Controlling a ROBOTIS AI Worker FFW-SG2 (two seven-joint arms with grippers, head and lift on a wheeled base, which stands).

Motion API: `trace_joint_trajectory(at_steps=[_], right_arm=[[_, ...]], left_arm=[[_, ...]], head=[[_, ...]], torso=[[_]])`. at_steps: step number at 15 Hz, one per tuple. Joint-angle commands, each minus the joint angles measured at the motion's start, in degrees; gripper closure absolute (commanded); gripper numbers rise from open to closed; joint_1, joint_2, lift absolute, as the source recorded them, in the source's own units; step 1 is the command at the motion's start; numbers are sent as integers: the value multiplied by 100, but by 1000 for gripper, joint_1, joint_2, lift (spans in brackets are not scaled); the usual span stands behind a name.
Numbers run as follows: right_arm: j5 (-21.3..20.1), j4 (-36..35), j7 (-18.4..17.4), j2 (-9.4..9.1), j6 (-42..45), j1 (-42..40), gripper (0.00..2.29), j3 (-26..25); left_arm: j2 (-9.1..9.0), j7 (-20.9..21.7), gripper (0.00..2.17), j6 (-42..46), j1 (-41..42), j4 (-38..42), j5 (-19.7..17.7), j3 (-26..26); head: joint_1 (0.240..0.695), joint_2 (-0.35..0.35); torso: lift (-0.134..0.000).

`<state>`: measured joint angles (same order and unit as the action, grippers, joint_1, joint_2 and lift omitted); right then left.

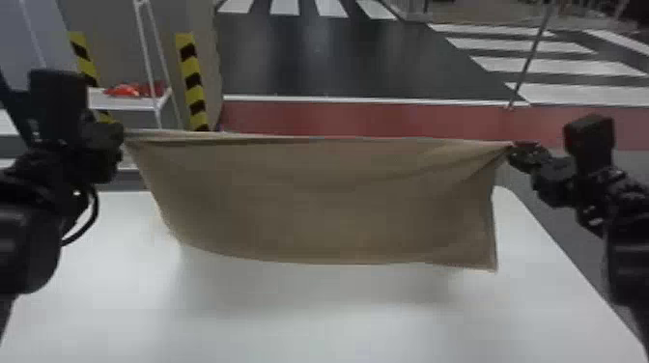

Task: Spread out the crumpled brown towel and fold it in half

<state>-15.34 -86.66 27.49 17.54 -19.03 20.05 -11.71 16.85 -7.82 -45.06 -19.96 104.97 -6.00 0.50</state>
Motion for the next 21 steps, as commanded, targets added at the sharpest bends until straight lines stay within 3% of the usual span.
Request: trace_joint_trajectory(at_steps=[1, 4, 6, 8, 9, 13, 15, 18, 21], right_arm=[[-30, 624, -94, -31, 343, 737, 1663, 63], [58, 553, 90, 4, 343, 684, 1663, 98], [216, -203, 345, 118, 132, -45, 1659, 98], [321, -853, 539, 153, 132, -959, 1659, -25], [339, -1240, 626, 145, 114, -1469, 1659, -113], [339, -2417, 908, 109, 114, -3025, 1659, -412], [427, -2848, 1040, 118, 149, -3701, 1659, -719], [576, -3349, 1593, 39, 220, -4387, 1659, -1141], [893, -3780, 2042, 30, 325, -4949, 1659, -1572]], left_arm=[[82, 9, 1349, 344, -456, -425, -59, -6], [302, 18, 1349, -113, -52, 313, -217, -59], [407, 105, 1349, -974, 792, 1368, -252, -182], [425, 211, 1349, -1906, 1645, 2229, 20, -155], [407, 229, 1349, -2275, 1987, 2555, 258, -32], [319, 325, 1349, -3998, 2673, 3293, 671, 319], [302, 334, 1349, -4420, 2981, 3671, 873, 319], [293, 299, 1349, -4497, 3394, 4224, 1013, 249], [293, 299, 1349, -4497, 3851, 4822, 1409, 240]], head=[[486, -52], [403, -37], [404, -33], [443, -29], [514, -30], [678, -30], [695, -31], [695, -33], [695, -30]], torso=[[-128], [-128], [-128], [-128], [-128], [-128], [-128], [-128], [-128]])
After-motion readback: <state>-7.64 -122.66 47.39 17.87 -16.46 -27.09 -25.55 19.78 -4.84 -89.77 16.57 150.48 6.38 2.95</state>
